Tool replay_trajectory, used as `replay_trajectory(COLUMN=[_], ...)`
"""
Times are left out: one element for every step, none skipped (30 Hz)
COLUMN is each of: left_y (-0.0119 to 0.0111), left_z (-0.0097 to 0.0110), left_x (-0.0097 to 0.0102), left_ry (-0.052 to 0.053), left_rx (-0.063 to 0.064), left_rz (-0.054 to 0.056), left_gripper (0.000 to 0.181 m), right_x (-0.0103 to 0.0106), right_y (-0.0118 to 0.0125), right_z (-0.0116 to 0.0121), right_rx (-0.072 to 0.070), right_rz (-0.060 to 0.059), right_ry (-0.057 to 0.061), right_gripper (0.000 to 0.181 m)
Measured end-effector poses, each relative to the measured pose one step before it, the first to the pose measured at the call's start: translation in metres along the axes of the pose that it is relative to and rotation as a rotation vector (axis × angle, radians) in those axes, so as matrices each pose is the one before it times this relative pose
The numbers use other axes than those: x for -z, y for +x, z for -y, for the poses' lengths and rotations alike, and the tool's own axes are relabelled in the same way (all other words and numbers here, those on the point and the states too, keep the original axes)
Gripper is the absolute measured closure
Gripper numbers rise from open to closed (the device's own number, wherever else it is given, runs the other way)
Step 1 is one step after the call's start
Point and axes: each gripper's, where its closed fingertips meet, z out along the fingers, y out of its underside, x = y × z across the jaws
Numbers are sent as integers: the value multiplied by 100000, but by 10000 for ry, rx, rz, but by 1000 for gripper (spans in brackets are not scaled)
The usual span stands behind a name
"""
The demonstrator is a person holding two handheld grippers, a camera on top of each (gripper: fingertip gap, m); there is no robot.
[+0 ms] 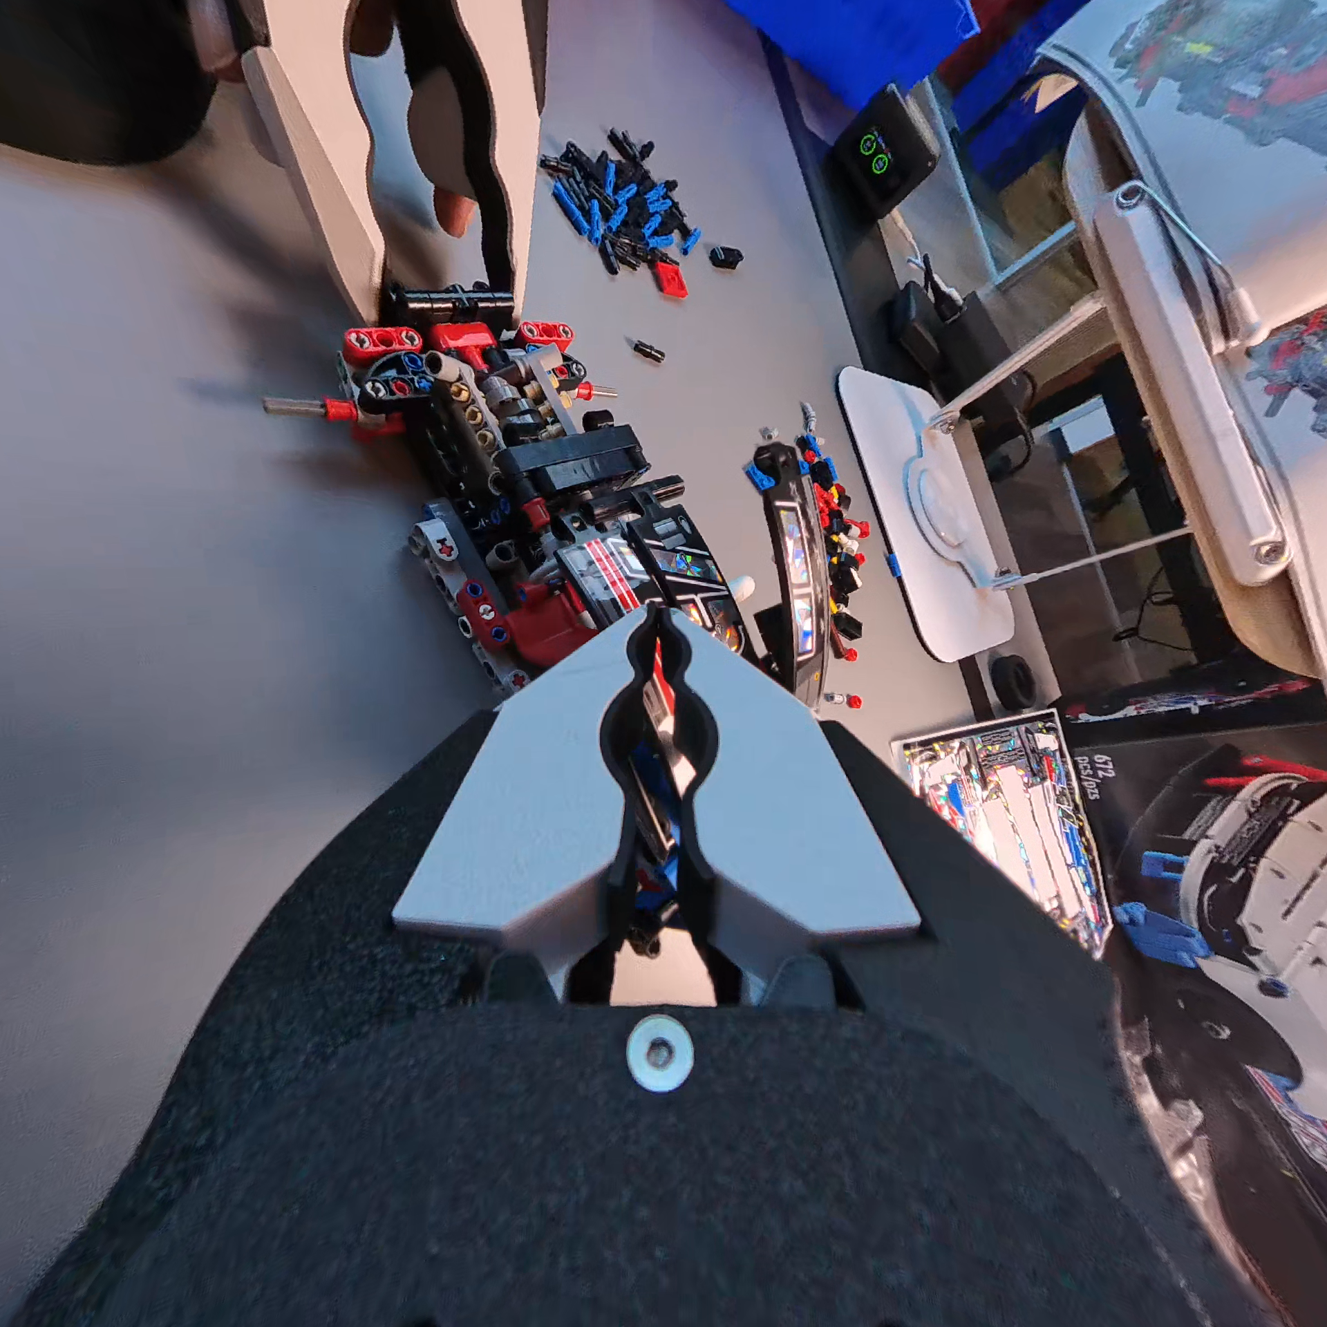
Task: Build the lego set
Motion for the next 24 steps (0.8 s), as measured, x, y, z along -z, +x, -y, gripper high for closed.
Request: replay_trajectory(left_y=[-16,-12,-12,2,-1,-4,16,23,20,1,-30,-14,6,6,2,12,11,0,-2,-1,-4,-3,11,64], left_z=[2,9,5,10,1,-7,-12,-17,-16,-6,-5,-1,-2,-8,-3,-13,-4,-10,-4,1,3,10,2,-11], left_x=[3,10,16,7,-1,4,-15,-12,-7,9,9,11,-5,-4,-8,-13,-6,-12,-1,2,12,7,1,5], left_ry=[6,5,6,4,1,-5,-13,-17,-10,2,2,9,8,2,3,2,5,6,9,2,1,3,3,-8], left_rx=[-3,-12,-22,-22,-11,-3,-2,-11,-23,-21,-7,6,15,21,22,21,21,24,19,-4,-28,-32,-25,-25], left_rz=[13,22,20,13,11,1,-12,-6,3,18,31,13,-10,-16,-22,-30,-36,-26,-9,9,24,28,5,-26], left_gripper=[133,133,133,133,133,133,133,133,133,133,133,134,134,134,134,134,134,134,134,134,134,134,133,131], right_x=[150,320,438,457,340,98,-221,-526,-763,-852,-789,-660,-486,-394,-379,-416,-274,-107,3,85,225,361,528,691], right_y=[142,223,390,723,877,832,680,587,428,36,-423,-386,-214,-351,-332,-313,107,-13,88,261,262,298,493,635], right_z=[129,450,625,751,714,393,-75,-386,-448,-355,-242,-130,-87,-235,-302,-391,102,85,41,132,209,164,219,325], right_rx=[-17,-189,-397,-419,-296,-155,-53,-42,-118,-209,-198,-87,137,330,321,229,80,35,-25,-45,-54,-118,-193,-257], right_rz=[60,190,261,150,49,41,95,84,85,223,394,255,54,88,67,92,-110,72,48,-59,-35,-12,-89,-141], right_ry=[-4,220,315,347,292,87,-146,-255,-215,-129,-83,-64,-86,-223,-284,-349,-32,-46,-75,31,138,159,233,367], right_gripper=[178,171,168,167,166,166,165,164,165,169,174,179,181,181,181,181,181,181,181,177,170,166,166,165])
